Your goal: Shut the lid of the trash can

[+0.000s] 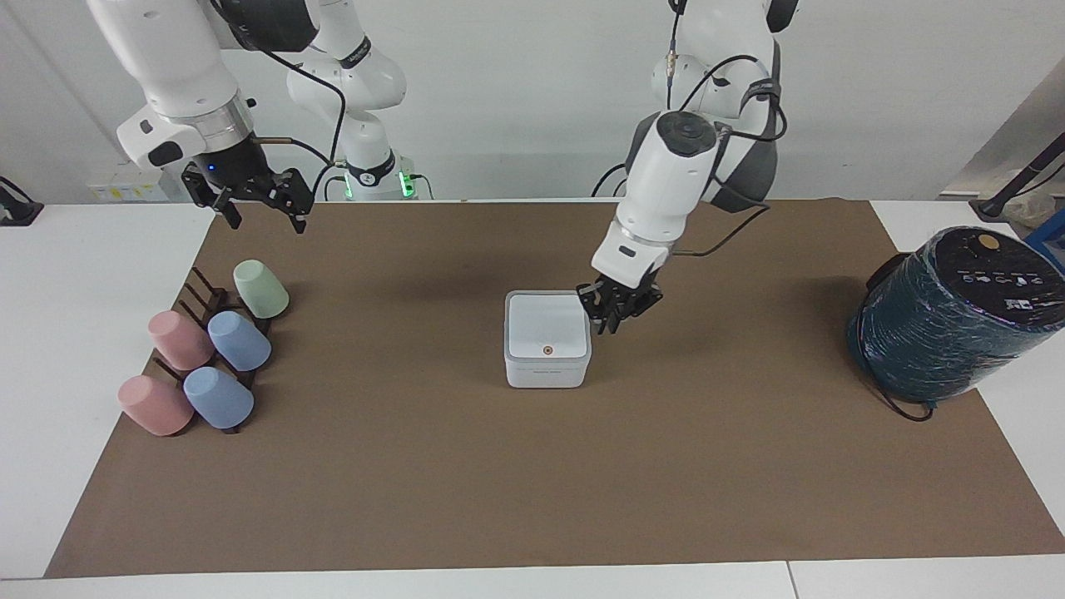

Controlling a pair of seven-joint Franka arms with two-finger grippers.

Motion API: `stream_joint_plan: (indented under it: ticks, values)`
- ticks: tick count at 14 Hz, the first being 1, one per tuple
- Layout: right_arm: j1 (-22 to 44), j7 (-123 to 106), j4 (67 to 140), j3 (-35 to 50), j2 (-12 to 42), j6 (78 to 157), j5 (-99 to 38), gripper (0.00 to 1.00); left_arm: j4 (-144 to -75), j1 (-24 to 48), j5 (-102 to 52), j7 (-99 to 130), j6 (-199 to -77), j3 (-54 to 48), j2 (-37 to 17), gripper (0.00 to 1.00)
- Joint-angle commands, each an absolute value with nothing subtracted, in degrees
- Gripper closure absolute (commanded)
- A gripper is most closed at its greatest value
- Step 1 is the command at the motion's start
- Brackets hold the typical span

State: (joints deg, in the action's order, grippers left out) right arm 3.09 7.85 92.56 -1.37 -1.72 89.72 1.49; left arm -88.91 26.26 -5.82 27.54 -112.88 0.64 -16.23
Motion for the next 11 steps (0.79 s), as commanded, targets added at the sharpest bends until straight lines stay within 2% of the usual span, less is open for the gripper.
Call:
stream_joint_plan:
  ticks: [1,3,4,9,11]
  values:
    - [3.0,6.5,92.9,-1.5,-2.0,89.2,1.2,0.00,-84.9,21.8,-5.8,19.9,-103.3,0.7,-15.9,0.77]
    - [2.9,6.5,92.9,-1.5,-2.0,89.2,1.2,0.00,-83.5,18.6,-5.6,15.0,-98.0,1.1,-15.1,0.74]
    - [2.9,6.5,92.9,-1.5,-2.0,89.2,1.2,0.00,-83.5,16.7,-5.6,13.7,-96.4,0.9,-13.5,0.68]
    - [3.0,6.5,92.9,-1.5,-2.0,89.2,1.2,0.00,-83.6,13.9,-3.3,10.4,-91.9,0.6,-6.3,0.04]
    - [2.9,6.5,92.9,-1.5,-2.0,89.2,1.2,0.00,-83.7,14.7,-0.5,10.2,-91.6,0.4,-5.3,0.00]
